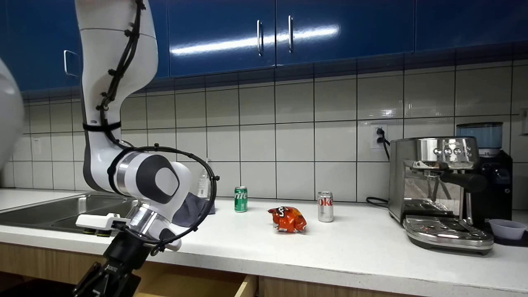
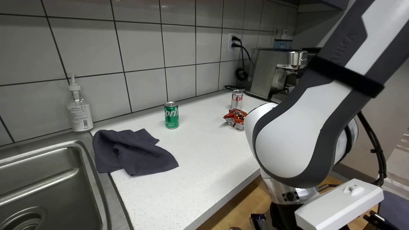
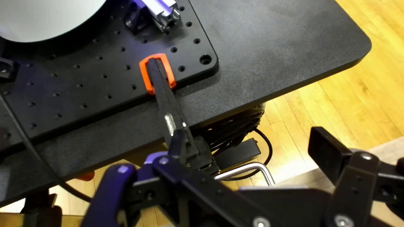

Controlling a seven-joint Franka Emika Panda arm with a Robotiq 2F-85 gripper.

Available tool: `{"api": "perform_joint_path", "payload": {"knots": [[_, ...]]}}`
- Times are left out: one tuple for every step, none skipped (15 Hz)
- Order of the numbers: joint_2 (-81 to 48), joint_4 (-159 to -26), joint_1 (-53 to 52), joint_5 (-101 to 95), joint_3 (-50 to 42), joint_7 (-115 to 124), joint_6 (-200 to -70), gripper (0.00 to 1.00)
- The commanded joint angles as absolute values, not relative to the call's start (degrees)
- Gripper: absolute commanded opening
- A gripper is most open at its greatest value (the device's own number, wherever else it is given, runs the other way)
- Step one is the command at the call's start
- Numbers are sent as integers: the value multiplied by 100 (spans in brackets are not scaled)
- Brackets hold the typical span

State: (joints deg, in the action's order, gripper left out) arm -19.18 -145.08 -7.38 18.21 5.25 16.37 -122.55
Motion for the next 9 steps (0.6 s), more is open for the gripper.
{"api": "perform_joint_path", "payload": {"knots": [[-2196, -14253, -681, 1708, 510, 1390, -12194, 100], [-2275, -14193, -683, 1657, 503, 1345, -12174, 100], [-2367, -14111, -694, 1574, 487, 1314, -12148, 100], [-2437, -14047, -691, 1539, 481, 1277, -12160, 100], [-2509, -13964, -711, 1452, 453, 1301, -12217, 100], [-2578, -13896, -734, 1372, 422, 1348, -12260, 100], [-2618, -13831, -754, 1292, 396, 1365, -12328, 100], [-2635, -13781, -769, 1228, 377, 1393, -12395, 100], [-2648, -13732, -779, 1180, 368, 1410, -12465, 100]]}}
